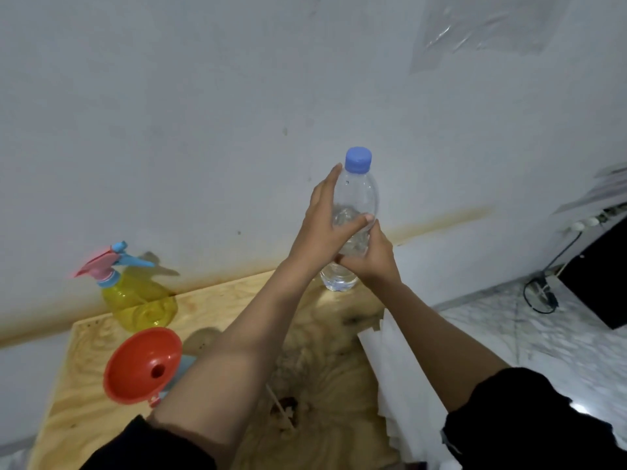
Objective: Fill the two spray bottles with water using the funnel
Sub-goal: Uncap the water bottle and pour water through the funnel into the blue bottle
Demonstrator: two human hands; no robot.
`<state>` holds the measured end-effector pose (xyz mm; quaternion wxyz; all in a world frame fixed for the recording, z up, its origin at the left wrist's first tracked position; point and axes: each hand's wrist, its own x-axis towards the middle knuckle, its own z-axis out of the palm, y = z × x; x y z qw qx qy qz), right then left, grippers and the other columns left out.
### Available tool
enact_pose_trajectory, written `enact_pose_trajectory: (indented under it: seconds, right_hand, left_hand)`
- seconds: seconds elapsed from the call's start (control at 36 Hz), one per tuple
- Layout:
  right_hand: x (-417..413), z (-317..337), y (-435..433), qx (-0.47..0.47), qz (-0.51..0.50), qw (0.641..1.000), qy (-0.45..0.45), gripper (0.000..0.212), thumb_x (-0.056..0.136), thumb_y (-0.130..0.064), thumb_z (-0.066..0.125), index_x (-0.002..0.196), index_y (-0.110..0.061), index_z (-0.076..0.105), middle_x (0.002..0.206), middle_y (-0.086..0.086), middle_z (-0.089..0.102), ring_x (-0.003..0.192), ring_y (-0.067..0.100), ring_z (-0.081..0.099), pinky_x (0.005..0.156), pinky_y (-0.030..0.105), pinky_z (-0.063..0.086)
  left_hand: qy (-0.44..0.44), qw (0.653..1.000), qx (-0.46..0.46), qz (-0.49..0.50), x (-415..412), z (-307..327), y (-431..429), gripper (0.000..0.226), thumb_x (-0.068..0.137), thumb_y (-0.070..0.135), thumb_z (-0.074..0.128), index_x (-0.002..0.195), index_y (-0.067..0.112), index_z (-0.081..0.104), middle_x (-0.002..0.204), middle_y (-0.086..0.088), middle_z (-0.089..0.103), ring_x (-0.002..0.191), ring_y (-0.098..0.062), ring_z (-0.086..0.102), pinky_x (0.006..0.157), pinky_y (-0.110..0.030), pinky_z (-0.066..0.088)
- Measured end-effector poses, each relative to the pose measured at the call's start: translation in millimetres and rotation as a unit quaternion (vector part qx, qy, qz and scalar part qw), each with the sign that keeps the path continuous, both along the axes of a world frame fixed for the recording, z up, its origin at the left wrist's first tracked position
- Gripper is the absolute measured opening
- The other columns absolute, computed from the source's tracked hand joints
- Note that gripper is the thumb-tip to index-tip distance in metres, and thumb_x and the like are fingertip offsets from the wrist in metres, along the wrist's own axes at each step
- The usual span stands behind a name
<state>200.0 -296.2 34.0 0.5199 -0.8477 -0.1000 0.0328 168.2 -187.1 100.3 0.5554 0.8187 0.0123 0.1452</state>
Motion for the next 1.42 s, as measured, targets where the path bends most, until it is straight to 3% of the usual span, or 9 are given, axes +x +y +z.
enact_pose_trajectory:
  seconds: [0.36, 0.5, 0.83, 0.94, 1.03, 1.17, 1.25, 1.33, 1.42]
  right_hand:
    - [-92, 5, -25, 0.018, 0.042, 0.999, 0.001, 0.070, 0.061, -0.033, 0.084, 0.117, -0.038, 0.043, 0.103, -0.018, 0.060, 0.095, 0.006, 0.060, 0.078, 0.022, 0.047]
    - [-126, 3, -35, 0.027, 0.058, 0.998, 0.004, 0.074, 0.058, -0.036, 0.084, 0.119, -0.036, 0.043, 0.107, -0.014, 0.063, 0.099, 0.006, 0.061, 0.084, 0.031, 0.053]
    - [-174, 10, -52, 0.033, 0.088, 0.996, 0.009, 0.071, 0.063, -0.031, 0.085, 0.118, -0.034, 0.040, 0.109, -0.016, 0.056, 0.097, -0.001, 0.052, 0.070, 0.006, 0.038]
    - [-172, 11, -56, 0.023, 0.122, 0.992, 0.032, 0.072, 0.068, -0.027, 0.082, 0.124, -0.032, 0.038, 0.114, -0.015, 0.053, 0.104, 0.002, 0.050, 0.074, 0.007, 0.038]
    - [-162, 17, -67, 0.017, 0.181, 0.982, 0.058, 0.077, 0.075, -0.005, 0.073, 0.138, -0.025, 0.034, 0.122, -0.011, 0.049, 0.115, 0.008, 0.048, 0.083, 0.016, 0.042]
    - [-143, 51, -80, 0.084, 0.124, 0.989, 0.013, 0.061, 0.081, 0.013, 0.050, 0.135, -0.014, 0.043, 0.131, 0.000, 0.050, 0.125, 0.021, 0.048, 0.085, 0.026, 0.049]
    - [-143, 87, -75, 0.174, 0.079, 0.980, -0.062, 0.037, 0.090, 0.000, 0.054, 0.126, -0.010, 0.052, 0.120, 0.003, 0.059, 0.111, 0.013, 0.058, 0.098, 0.028, 0.046]
    - [-150, 116, -61, 0.186, 0.083, 0.972, -0.115, 0.031, 0.085, -0.016, 0.067, 0.115, -0.015, 0.060, 0.111, 0.001, 0.066, 0.101, 0.007, 0.062, 0.081, 0.013, 0.049]
    - [-153, 124, -46, 0.133, 0.090, 0.976, -0.146, 0.035, 0.076, -0.026, 0.077, 0.107, -0.019, 0.064, 0.102, -0.007, 0.067, 0.094, 0.004, 0.063, 0.078, 0.019, 0.052]
  left_hand:
    - [-0.003, 0.999, -0.011, 0.045, -92, 0, -17, 0.087, 0.072, 0.037, 0.079, 0.144, 0.034, 0.030, 0.142, 0.008, 0.041, 0.129, -0.014, 0.044, 0.104, -0.042, 0.043]
    - [-0.003, 0.998, -0.010, 0.056, -127, -1, -28, 0.088, 0.069, 0.041, 0.079, 0.143, 0.038, 0.030, 0.141, 0.009, 0.042, 0.126, -0.015, 0.045, 0.102, -0.044, 0.045]
    - [0.000, 0.999, -0.019, 0.050, -174, -6, -40, 0.089, 0.066, 0.045, 0.078, 0.141, 0.041, 0.030, 0.141, 0.013, 0.037, 0.125, -0.015, 0.045, 0.099, -0.046, 0.047]
    - [0.003, 0.999, -0.020, 0.033, -183, -7, -36, 0.087, 0.077, 0.038, 0.075, 0.145, 0.042, 0.021, 0.143, 0.014, 0.030, 0.130, -0.012, 0.039, 0.103, -0.039, 0.042]
    - [0.015, 0.999, -0.029, 0.024, -192, -13, -30, 0.088, 0.082, 0.035, 0.071, 0.148, 0.040, 0.012, 0.145, 0.017, 0.027, 0.133, -0.005, 0.035, 0.100, -0.027, 0.040]
    - [0.077, 0.997, -0.027, 0.013, -207, -48, -22, 0.095, 0.077, 0.047, 0.072, 0.146, 0.049, 0.008, 0.153, 0.016, 0.022, 0.137, -0.006, 0.030, 0.108, -0.037, 0.036]
    - [0.102, 0.994, -0.031, 0.011, -208, -65, -29, 0.100, 0.072, 0.050, 0.075, 0.145, 0.051, 0.006, 0.153, 0.017, 0.021, 0.139, -0.006, 0.026, 0.112, -0.038, 0.031]
    - [0.097, 0.993, -0.059, 0.033, -202, -71, -41, 0.106, 0.067, 0.055, 0.078, 0.143, 0.055, 0.004, 0.152, 0.014, 0.023, 0.139, -0.007, 0.026, 0.113, -0.039, 0.030]
    - [0.070, 0.993, -0.071, 0.060, -194, -71, -50, 0.104, 0.071, 0.044, 0.079, 0.145, 0.050, 0.006, 0.146, 0.018, 0.024, 0.138, -0.007, 0.027, 0.111, -0.031, 0.030]
